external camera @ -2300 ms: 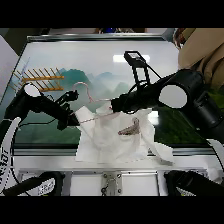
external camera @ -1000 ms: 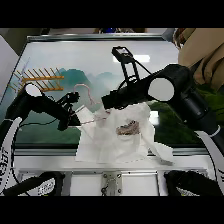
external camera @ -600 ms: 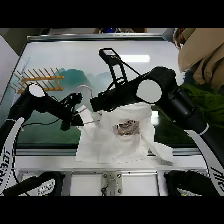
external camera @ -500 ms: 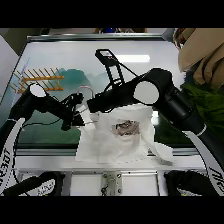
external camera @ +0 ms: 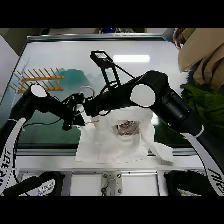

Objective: Fold the clothes and pants, and hang the long-sleeved shirts on hangers.

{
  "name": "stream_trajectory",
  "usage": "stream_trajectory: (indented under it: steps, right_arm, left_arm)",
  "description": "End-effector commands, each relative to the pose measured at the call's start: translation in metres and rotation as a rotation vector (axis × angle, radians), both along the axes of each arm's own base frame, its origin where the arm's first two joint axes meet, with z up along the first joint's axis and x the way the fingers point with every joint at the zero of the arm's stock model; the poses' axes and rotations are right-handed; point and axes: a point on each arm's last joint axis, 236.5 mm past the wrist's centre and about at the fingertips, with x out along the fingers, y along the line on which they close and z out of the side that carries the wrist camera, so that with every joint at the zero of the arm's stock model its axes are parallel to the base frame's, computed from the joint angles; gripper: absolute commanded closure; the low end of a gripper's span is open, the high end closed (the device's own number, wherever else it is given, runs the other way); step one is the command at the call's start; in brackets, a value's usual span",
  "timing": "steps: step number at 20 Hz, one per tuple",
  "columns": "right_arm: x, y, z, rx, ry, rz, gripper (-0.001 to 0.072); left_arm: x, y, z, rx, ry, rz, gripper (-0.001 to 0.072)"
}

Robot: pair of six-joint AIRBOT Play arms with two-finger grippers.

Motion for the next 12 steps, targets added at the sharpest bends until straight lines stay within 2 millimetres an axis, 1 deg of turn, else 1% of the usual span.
stream_trajectory:
  steps: [1, 6, 8, 12]
  right_arm:
    - [-0.002, -0.002, 0.001, -0.012, -0.015, 0.02, 0.0187]
    - [-0.013, -0.028, 0.008, -0.063, 0.02, 0.026, 0.0187]
    - [-0.014, -0.031, 0.02, -0.04, 0.003, 0.026, 0.0186]
    - [-0.025, -0.032, 0.049, 0.055, -0.028, 0.115, 0.0186]
  left_arm:
    - [-0.002, 0.0, 0.0, -0.002, 0.005, -0.006, 0.0684]
    - [-0.002, 0.0, 0.0, -0.002, 0.004, -0.006, 0.0684]
    - [-0.002, 0.0, 0.0, -0.001, 0.004, -0.006, 0.0684]
    - [-0.002, 0.0, 0.0, -0.001, 0.004, -0.006, 0.0684]
